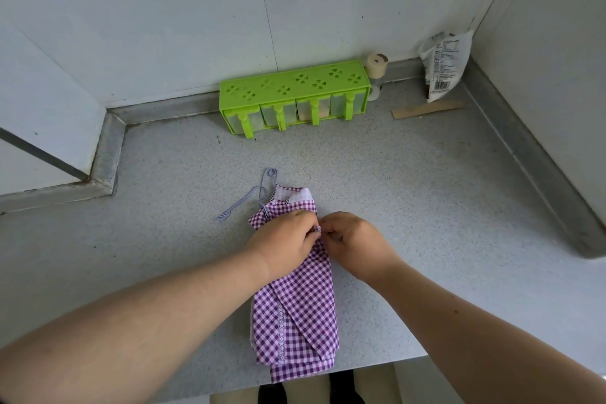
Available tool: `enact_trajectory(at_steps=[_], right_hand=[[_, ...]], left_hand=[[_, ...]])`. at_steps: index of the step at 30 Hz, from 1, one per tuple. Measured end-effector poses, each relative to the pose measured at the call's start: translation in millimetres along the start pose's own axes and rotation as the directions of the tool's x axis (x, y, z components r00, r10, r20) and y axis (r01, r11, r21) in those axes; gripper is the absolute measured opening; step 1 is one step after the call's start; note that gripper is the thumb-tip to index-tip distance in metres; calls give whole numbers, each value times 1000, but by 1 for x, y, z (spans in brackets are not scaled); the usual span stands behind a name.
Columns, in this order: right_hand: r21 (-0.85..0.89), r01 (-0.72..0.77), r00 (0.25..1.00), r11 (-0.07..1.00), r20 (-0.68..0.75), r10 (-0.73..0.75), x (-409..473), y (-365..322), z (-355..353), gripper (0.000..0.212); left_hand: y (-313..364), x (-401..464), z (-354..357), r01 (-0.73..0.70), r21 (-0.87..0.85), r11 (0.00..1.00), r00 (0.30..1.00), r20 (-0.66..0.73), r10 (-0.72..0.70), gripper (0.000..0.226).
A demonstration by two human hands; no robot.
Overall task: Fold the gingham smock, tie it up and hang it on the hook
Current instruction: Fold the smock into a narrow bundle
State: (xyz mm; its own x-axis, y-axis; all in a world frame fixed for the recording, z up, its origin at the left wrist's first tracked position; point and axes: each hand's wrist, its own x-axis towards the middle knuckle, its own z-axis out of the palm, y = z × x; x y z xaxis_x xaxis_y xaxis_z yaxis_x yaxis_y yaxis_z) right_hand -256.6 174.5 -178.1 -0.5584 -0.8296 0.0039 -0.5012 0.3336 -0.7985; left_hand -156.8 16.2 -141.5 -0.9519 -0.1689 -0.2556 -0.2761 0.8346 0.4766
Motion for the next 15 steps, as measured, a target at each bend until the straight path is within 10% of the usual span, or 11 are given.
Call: enact_trajectory(at_steps=[10, 15], right_hand=[[-116, -264, 888, 957, 359, 289, 14, -12, 0, 21], [-110, -435, 848, 893, 283, 448, 15, -22, 3, 27]], left_hand=[[0, 0, 1, 181, -163, 970, 980, 116, -163, 20], [-8, 6, -2, 327, -294, 898, 943, 170, -288, 27]])
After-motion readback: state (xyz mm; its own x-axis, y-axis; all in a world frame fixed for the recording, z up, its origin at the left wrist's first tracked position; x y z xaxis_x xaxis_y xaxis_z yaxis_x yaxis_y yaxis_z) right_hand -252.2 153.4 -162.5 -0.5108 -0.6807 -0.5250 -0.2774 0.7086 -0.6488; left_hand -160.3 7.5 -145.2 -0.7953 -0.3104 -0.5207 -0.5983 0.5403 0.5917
